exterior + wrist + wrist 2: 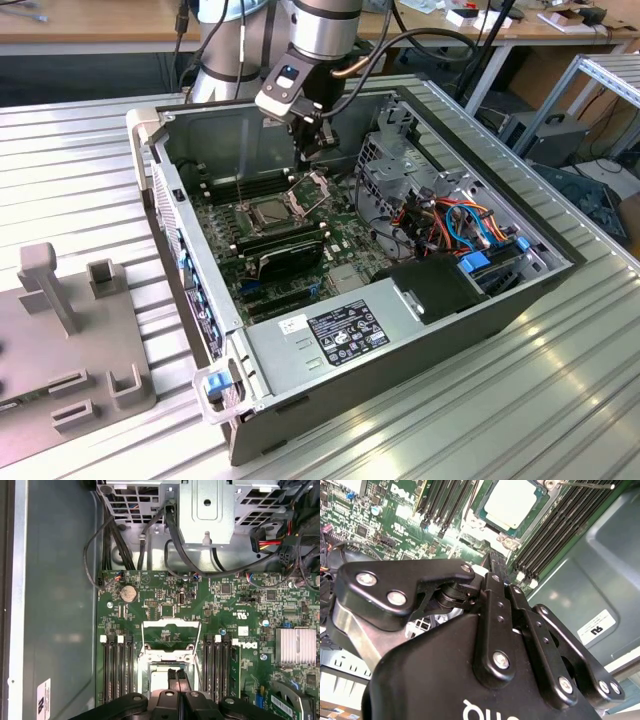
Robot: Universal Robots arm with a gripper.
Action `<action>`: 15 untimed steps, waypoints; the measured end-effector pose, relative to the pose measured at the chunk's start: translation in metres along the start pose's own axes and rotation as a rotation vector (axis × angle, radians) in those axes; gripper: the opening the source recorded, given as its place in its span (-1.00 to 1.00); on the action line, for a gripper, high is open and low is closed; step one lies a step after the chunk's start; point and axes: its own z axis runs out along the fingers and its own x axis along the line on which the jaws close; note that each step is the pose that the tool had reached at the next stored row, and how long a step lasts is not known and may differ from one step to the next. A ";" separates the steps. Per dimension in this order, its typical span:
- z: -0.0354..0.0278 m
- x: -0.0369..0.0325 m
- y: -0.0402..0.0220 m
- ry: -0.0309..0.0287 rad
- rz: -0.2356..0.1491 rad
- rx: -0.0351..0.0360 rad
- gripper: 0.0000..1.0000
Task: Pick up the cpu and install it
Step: 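Close the cpu cover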
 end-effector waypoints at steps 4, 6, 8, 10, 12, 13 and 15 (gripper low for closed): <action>0.0001 0.0000 0.0028 0.0000 0.000 0.0000 -0.79; 0.0001 0.0000 0.0030 0.0000 0.000 0.0000 -0.79; 0.0001 0.0000 0.0031 0.0000 0.000 0.0000 -0.79; 0.0001 0.0000 0.0031 0.0000 0.000 0.0000 -0.79; 0.0001 0.0000 0.0032 0.0000 0.000 0.0000 -0.79; 0.0001 0.0000 0.0032 -0.0001 0.000 0.0000 -0.79; 0.0001 0.0000 0.0032 0.0000 0.000 0.0000 -0.79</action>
